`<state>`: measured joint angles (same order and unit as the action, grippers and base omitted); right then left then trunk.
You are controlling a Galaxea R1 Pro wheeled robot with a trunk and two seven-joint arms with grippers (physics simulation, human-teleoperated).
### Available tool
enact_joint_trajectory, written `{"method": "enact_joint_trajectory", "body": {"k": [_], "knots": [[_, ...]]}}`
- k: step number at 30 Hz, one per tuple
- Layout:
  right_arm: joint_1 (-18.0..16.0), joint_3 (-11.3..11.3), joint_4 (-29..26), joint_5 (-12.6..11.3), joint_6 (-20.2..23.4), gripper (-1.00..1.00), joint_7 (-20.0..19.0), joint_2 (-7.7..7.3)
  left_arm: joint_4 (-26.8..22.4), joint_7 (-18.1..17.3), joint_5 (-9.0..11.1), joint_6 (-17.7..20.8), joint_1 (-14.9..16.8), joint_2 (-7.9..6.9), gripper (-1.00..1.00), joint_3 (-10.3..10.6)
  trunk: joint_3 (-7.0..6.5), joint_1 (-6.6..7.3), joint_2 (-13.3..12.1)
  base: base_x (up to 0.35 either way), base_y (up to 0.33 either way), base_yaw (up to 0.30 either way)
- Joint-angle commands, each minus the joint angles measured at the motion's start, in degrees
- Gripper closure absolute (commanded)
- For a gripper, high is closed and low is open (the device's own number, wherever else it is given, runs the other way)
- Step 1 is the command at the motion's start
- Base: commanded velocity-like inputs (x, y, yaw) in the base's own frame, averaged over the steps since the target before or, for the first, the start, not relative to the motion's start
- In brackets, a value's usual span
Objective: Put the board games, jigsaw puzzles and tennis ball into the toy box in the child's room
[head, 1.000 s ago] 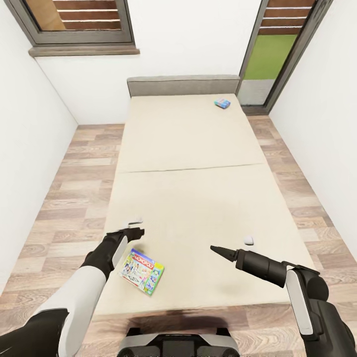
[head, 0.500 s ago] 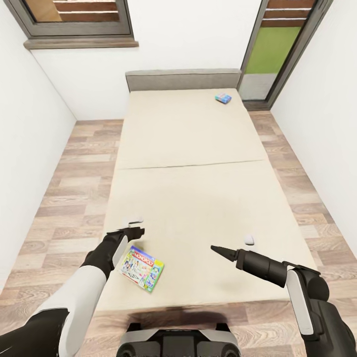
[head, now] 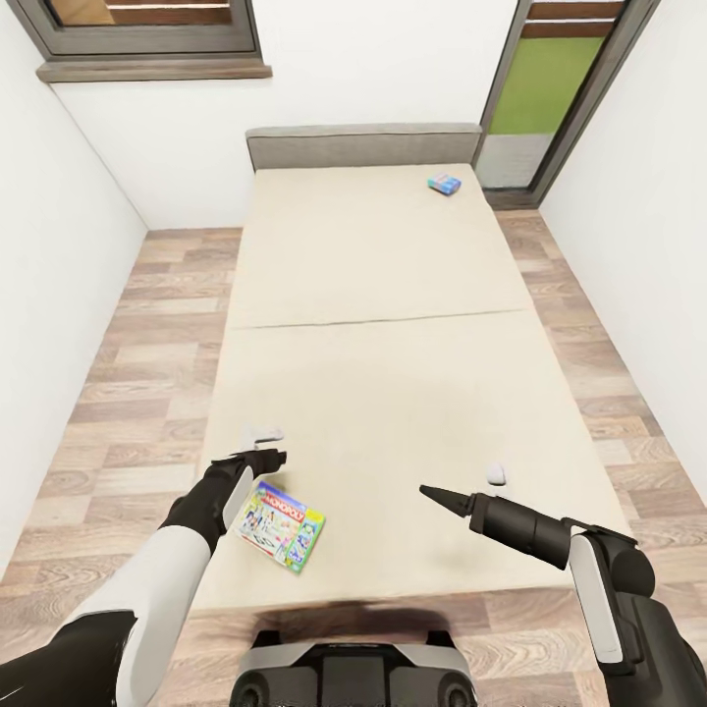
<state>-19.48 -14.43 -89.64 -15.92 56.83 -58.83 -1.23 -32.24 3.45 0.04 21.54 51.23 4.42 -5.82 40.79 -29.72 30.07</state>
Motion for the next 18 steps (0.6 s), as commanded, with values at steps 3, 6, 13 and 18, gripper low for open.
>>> {"method": "enact_joint_trajectory", "body": {"k": [3, 6, 13, 18], "knots": [[0.0, -0.1, 0.0, 0.1, 0.2, -1.00, -0.2, 0.00, -0.1, 0.1, 0.0, 0.3, 0.0, 0.06, -1.00, -0.3, 0.34, -0.02, 0.1, 0.000, 0.000, 0.000], [0.0, -0.1, 0.0, 0.1, 0.2, -1.00, -0.2, 0.00, -0.1, 0.1, 0.0, 0.2, 0.0, 0.06, -1.00, -0.2, 0.62, -0.02, 0.1, 0.000, 0.000, 0.000], [0.0, -0.1, 0.0, 0.1, 0.2, -1.00, -0.2, 0.00, -0.1, 0.0, 0.0, 0.0, 0.0, 0.03, -1.00, -0.1, 1.28, -0.02, 0.1, 0.000, 0.000, 0.000], [0.0, -0.1, 0.0, 0.1, 0.2, -1.00, -0.2, 0.00, -0.1, 0.0, 0.0, -0.3, 0.0, 0.01, -1.00, -0.1, 1.75, -0.02, 0.1, 0.000, 0.000, 0.000]]}}
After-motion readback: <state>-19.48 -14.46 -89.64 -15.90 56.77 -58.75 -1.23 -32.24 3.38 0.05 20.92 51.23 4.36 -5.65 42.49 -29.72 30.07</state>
